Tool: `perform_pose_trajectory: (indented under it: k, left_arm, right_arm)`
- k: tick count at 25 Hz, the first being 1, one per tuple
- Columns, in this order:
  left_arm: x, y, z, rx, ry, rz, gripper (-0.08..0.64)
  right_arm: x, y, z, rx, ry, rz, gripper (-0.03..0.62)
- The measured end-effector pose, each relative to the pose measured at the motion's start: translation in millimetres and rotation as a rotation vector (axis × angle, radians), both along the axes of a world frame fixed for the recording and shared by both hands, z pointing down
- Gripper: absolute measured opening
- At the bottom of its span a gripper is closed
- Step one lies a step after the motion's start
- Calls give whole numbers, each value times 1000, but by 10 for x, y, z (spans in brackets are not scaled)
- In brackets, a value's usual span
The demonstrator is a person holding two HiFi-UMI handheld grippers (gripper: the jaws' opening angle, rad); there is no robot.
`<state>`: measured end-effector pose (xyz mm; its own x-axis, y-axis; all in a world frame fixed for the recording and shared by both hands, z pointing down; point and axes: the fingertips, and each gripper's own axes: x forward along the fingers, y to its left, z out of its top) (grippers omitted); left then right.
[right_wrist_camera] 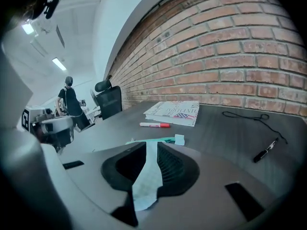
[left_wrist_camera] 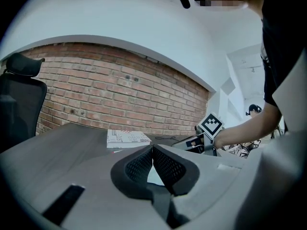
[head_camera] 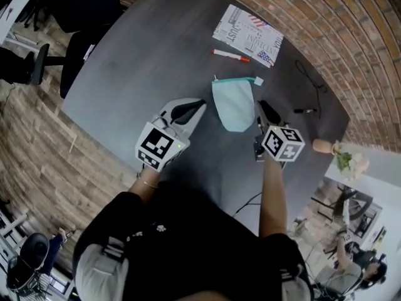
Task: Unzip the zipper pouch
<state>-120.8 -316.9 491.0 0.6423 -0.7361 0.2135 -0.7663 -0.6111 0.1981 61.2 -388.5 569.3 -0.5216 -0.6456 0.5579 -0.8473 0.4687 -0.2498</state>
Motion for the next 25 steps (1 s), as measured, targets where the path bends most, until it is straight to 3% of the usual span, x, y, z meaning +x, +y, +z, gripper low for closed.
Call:
perform_pose_trajectory:
  k: [12, 25]
  left_arm:
    - [-7, -200, 87, -13, -20, -20, 5]
    - [22, -275, 179, -42, -24, -8, 5]
  right_arm:
    - [-17, -249, 510, -120, 74, -52, 101]
    - [-5, -255, 899, -173, 202, -106, 106]
